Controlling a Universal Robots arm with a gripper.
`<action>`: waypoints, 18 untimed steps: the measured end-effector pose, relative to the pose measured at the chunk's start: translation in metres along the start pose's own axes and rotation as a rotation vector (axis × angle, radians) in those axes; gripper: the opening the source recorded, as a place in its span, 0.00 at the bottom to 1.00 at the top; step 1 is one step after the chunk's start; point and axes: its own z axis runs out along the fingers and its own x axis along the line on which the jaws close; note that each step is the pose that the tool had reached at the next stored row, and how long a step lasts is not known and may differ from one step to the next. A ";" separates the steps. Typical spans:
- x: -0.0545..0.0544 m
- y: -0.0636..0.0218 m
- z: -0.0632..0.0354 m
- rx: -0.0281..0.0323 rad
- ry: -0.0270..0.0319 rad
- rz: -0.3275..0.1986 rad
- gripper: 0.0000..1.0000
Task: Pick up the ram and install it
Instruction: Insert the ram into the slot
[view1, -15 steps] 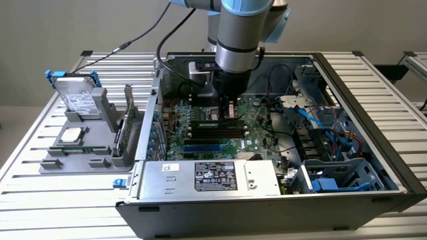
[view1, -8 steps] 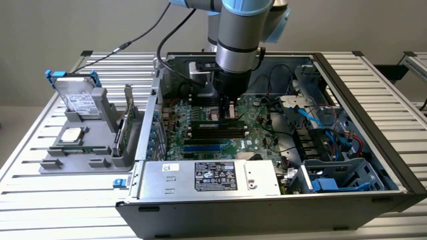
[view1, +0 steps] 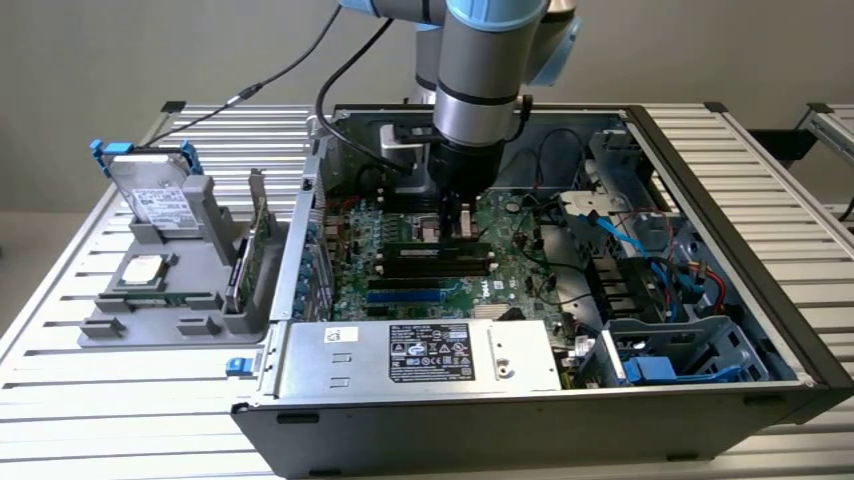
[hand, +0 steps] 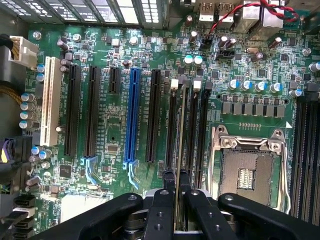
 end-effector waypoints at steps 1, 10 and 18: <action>0.000 -0.0001 0.0005 -0.0001 0.0026 0.000 0.14; 0.000 -0.0009 0.0043 -0.0012 0.0256 0.002 0.14; -0.002 -0.0020 0.0058 0.0007 0.0353 0.003 0.14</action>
